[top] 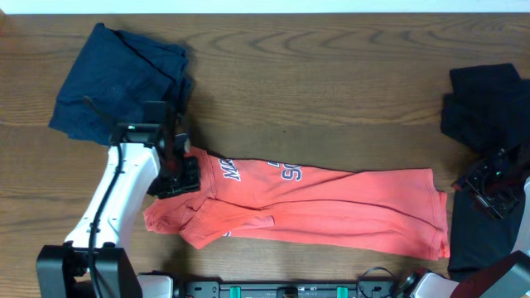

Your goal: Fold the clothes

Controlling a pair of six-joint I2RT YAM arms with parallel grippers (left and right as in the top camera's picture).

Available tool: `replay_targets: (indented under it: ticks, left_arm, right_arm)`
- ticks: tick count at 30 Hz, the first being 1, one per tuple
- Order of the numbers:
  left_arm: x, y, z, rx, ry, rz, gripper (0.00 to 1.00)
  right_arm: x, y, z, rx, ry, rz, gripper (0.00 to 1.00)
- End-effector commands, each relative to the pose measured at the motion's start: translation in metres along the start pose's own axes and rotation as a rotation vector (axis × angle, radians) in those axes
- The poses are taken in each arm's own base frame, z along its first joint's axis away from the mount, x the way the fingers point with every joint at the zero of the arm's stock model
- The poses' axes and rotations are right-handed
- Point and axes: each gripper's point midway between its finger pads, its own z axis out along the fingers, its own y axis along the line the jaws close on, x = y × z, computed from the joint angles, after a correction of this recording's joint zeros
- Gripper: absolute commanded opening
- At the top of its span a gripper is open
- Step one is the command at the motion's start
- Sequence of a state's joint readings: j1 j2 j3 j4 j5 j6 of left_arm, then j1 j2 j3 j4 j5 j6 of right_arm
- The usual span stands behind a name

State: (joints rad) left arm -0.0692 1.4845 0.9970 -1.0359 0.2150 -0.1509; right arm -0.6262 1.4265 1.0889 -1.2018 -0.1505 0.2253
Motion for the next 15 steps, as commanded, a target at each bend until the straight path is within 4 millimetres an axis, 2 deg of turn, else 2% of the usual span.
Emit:
replay_targets:
  ticks: [1,7,10,15]
  left_arm:
    - [0.008,-0.01,0.013,0.03,0.023,0.053,0.45]
    - [0.024,-0.005,0.038,0.02,0.064,0.059,0.45]
    - [0.021,-0.005,0.044,0.025,0.046,0.063,0.44]
    - [0.019,-0.015,0.051,0.094,0.027,0.073,0.27]
  right_arm:
    - [0.001,0.001,-0.001,-0.013,-0.007,-0.012,0.57]
    - [0.001,0.001,-0.001,-0.013,-0.006,-0.012,0.57]
    - [0.001,0.001,-0.001,-0.013,-0.007,-0.011,0.57]
    - [0.001,0.001,-0.001,-0.013,-0.005,-0.012,0.57]
